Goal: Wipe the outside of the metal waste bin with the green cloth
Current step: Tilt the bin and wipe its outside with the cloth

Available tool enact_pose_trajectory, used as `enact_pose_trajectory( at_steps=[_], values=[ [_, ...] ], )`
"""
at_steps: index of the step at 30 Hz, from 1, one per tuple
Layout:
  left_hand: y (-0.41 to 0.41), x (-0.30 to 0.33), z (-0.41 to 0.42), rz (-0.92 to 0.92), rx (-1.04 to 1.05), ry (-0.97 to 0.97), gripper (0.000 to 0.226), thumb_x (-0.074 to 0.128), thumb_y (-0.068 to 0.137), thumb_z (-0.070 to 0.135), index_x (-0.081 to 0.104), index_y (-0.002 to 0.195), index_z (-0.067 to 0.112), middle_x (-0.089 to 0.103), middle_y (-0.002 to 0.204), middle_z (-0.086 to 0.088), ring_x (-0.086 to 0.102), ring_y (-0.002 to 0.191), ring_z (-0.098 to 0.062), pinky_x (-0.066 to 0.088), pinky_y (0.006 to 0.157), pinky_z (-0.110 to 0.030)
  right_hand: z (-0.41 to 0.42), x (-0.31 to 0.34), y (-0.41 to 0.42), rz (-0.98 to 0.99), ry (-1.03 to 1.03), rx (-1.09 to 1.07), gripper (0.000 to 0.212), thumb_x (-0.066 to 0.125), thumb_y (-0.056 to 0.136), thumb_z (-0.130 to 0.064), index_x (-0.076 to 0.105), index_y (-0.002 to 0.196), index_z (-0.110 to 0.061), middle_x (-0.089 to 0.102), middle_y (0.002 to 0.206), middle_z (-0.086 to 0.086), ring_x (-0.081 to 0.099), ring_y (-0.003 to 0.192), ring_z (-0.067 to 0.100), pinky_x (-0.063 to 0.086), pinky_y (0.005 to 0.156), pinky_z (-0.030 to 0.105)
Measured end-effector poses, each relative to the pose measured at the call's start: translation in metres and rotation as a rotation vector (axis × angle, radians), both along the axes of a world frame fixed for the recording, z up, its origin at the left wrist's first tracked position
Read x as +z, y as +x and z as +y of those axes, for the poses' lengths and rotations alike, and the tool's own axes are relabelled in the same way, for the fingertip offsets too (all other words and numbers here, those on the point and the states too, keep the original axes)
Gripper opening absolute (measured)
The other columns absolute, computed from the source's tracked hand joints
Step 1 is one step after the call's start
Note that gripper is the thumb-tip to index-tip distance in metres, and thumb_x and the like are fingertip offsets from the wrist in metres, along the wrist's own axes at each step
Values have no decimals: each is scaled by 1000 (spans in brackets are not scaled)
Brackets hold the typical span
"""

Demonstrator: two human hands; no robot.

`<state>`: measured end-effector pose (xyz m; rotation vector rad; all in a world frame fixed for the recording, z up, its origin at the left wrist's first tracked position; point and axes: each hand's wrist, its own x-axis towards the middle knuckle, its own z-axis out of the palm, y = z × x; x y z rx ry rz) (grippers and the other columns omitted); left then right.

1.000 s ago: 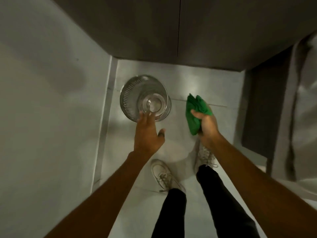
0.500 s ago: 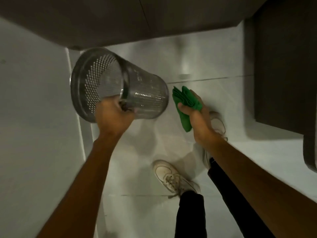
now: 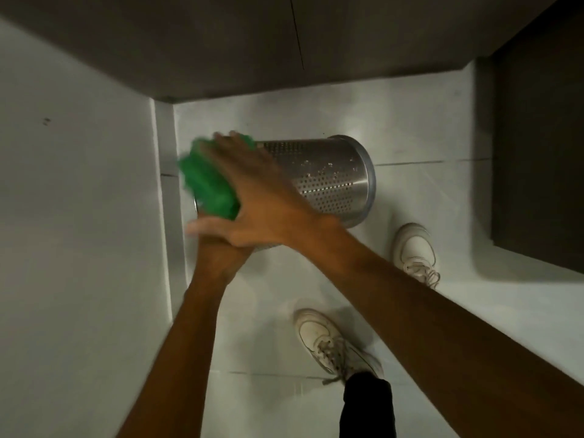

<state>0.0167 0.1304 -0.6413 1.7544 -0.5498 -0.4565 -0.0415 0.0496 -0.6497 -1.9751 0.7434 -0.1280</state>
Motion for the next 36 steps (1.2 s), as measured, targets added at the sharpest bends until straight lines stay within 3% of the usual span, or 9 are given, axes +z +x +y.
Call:
enact_pose_trajectory(
  at_steps=[1, 4, 7, 13, 19, 25, 31, 33, 36],
  values=[
    [-3, 1, 6, 208, 37, -104, 77, 52, 91, 61, 52, 133, -3, 52, 129, -22, 29, 148, -28, 22, 123, -45, 6, -5, 9, -1, -18, 40, 96, 63, 90, -70, 28, 164, -19, 22, 177, 10, 9, 167, 31, 8, 137, 59],
    [12, -13, 25, -110, -417, 323, 55, 74, 87, 25, 50, 134, 7, 65, 124, -10, 62, 119, -24, 52, 100, -54, 22, -24, 13, -163, -65, -102, 59, 50, 100, -50, 55, 147, -16, 52, 160, 11, 36, 158, 34, 25, 132, 59],
    [25, -32, 48, 41, -315, 579, 76, 81, 74, -5, 45, 139, 9, 64, 123, -9, 69, 105, -24, 62, 83, -39, 16, -63, -19, -137, -184, -310, 47, 47, 98, -33, 66, 134, -9, 67, 142, 17, 55, 142, 39, 40, 124, 56],
    [23, -35, 49, 60, -331, 544, 83, 80, 76, -2, 39, 146, 14, 58, 136, -6, 65, 114, -18, 56, 88, -18, -20, -103, -76, 291, -184, -660, 42, 45, 102, -32, 65, 137, -18, 69, 136, 8, 59, 130, 27, 46, 116, 50],
    [16, -33, 48, 70, -440, 438, 73, 78, 80, -1, 41, 140, 18, 60, 118, 12, 67, 106, -8, 61, 77, -21, 31, -65, -12, -248, -477, -114, 42, 59, 99, -42, 72, 131, -18, 71, 139, 13, 57, 138, 34, 37, 124, 47],
    [6, -39, 59, 23, -440, 579, 83, 78, 81, 2, 33, 149, 12, 58, 124, 0, 66, 98, -9, 55, 78, -9, -7, -101, -92, 353, -127, -889, 36, 53, 109, -32, 66, 138, -17, 66, 142, 7, 57, 136, 25, 44, 119, 48],
    [-3, -40, 56, 55, -456, 468, 72, 71, 79, -12, 42, 141, 10, 62, 119, 5, 65, 104, 0, 52, 77, -8, 34, -67, -17, -344, -454, -202, 38, 56, 103, -43, 72, 128, -19, 70, 136, 9, 56, 136, 27, 34, 129, 39],
    [0, -40, 62, 72, -440, 487, 74, 75, 79, -8, 41, 140, 16, 61, 119, 6, 67, 102, -7, 54, 78, -10, 35, -76, -35, -320, -424, -139, 38, 60, 101, -40, 72, 130, -19, 67, 142, 12, 52, 142, 31, 31, 130, 40],
    [6, -38, 68, 9, -411, 539, 82, 81, 76, -2, 37, 143, 17, 58, 118, 11, 67, 101, -1, 51, 74, -3, 0, -107, -85, 23, -274, -554, 33, 55, 106, -32, 71, 132, -20, 69, 139, 8, 59, 136, 27, 44, 122, 46]
  ],
)
